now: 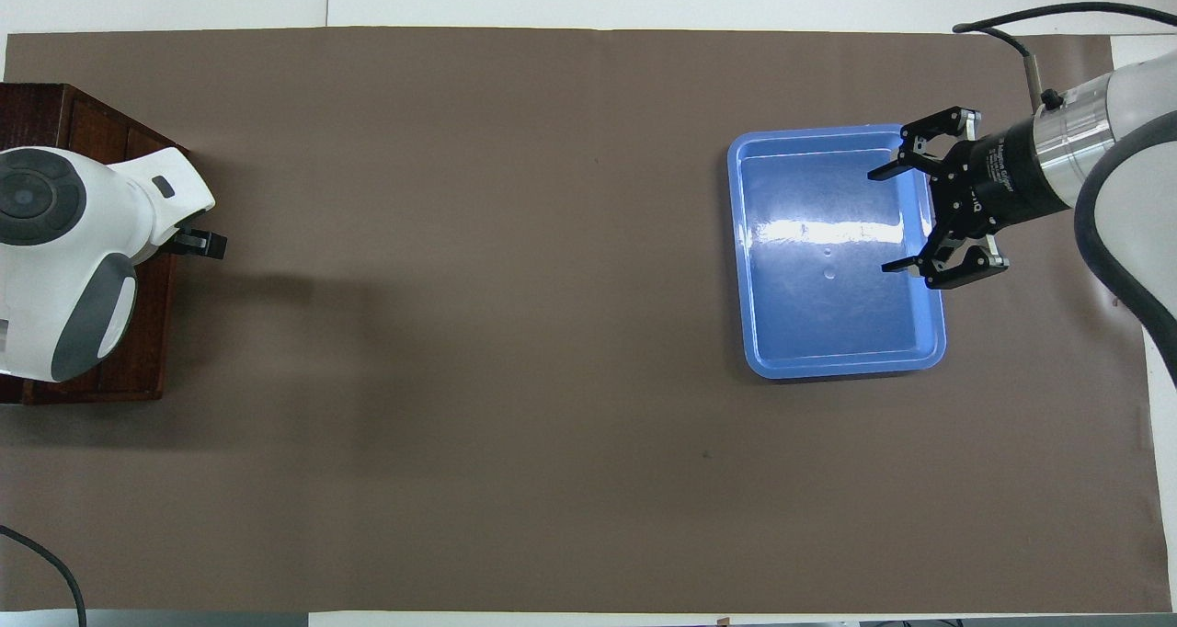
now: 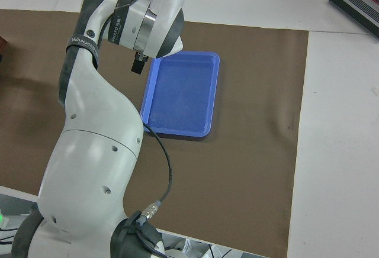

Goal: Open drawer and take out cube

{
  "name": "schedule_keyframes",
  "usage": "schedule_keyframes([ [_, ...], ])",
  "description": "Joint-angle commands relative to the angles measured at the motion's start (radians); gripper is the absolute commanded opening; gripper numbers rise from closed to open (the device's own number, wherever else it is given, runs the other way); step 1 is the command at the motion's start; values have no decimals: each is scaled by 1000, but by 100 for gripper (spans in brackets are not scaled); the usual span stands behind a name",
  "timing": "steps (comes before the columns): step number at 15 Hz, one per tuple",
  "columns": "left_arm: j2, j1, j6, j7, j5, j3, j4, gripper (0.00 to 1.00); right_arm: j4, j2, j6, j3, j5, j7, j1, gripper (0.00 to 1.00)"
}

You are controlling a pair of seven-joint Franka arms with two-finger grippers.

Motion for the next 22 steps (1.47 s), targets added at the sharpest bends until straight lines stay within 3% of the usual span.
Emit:
schedule_keyframes([
  [1, 8, -69, -12, -79, -88, 6, 21, 100, 1, 2, 22, 4, 45, 61, 1, 98],
  [4, 14, -123, -22, -171, -137, 6, 34, 100, 10, 25, 38, 7, 107, 103, 3, 97],
  [9, 14, -173, -81, -179, -201, 6, 59, 100, 32, 60, 150, 7, 183, 206, 102, 97],
  [13, 21, -161, -97, -177, -201, 9, 76, 100, 26, 74, 226, 7, 184, 68, 188, 97],
  [17, 56, -160, -283, -177, -203, 8, 226, 100, 36, 121, 215, 14, 186, -133, 205, 97],
  [22, 34, -144, -474, -188, -298, 17, 356, 100, 185, 252, 143, 12, 203, -166, 213, 97],
])
